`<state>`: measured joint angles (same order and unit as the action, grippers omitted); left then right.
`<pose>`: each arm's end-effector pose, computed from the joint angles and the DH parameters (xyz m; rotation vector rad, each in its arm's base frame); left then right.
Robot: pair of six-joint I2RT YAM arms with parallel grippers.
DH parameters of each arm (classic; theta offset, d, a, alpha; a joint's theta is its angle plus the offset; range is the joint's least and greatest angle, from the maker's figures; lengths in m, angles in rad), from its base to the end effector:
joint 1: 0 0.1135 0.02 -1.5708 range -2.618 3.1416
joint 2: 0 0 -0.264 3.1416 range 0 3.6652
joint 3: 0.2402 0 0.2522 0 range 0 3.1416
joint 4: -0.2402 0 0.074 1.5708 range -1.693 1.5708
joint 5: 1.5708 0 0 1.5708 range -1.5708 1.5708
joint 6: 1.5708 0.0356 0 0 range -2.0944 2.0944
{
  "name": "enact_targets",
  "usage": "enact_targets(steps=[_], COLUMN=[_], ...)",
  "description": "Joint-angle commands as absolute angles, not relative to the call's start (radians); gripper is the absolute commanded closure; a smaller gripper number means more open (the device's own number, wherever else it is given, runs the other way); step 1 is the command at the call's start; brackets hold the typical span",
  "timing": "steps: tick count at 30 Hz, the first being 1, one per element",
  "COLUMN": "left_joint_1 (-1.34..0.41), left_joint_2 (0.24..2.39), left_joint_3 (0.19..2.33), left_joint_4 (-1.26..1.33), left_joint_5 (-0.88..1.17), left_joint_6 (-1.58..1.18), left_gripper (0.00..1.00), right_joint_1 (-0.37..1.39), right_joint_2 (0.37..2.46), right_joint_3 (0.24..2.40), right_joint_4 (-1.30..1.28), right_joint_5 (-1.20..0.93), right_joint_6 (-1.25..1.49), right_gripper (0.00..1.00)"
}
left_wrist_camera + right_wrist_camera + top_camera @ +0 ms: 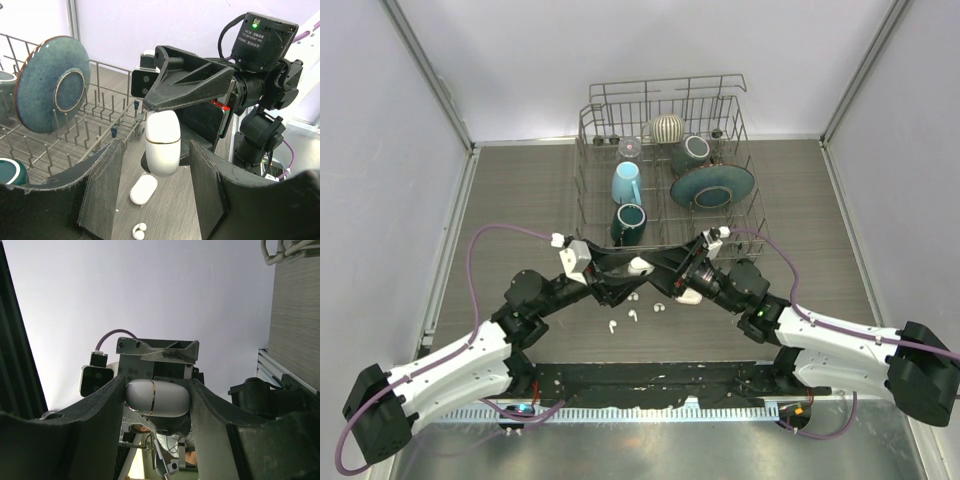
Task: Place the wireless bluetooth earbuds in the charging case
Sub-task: Pick up the charging case at the center of the board.
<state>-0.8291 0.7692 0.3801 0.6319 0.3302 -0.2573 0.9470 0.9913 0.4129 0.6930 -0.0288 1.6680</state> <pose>0.1160 -0.1437 0.2856 0.6818 1.2609 -1.1260 0.1290 0.1810 0.2633 0.6331 1.7653 2.0379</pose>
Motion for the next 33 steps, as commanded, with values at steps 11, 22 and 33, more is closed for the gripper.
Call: enact_targets(steps=[11,22,33], left_joint_1=[-0.831,-0.830,-0.831], left_joint_2=[0.807,0.802,0.798], left_joint_3=[0.400,0.405,0.391], left_joint_4=[0.735,0.713,0.753], left_joint_5=[0.350,0.345,0.299], left_joint_6=[-0.268,-0.252,-0.288], left_gripper=[0.46,0.78,1.00], right_joint_1=[0.950,0.950,0.948], right_joint_2=[1.023,1.023,0.928], right_joint_3=[0.402,0.406,0.471], right_joint_4=[0.824,0.827,0.566], right_joint_5=[-0.034,-0.035,-0.046], right_joint_6=[1.720,1.718,1.351], right_gripper=[0.99,0.99,0.25])
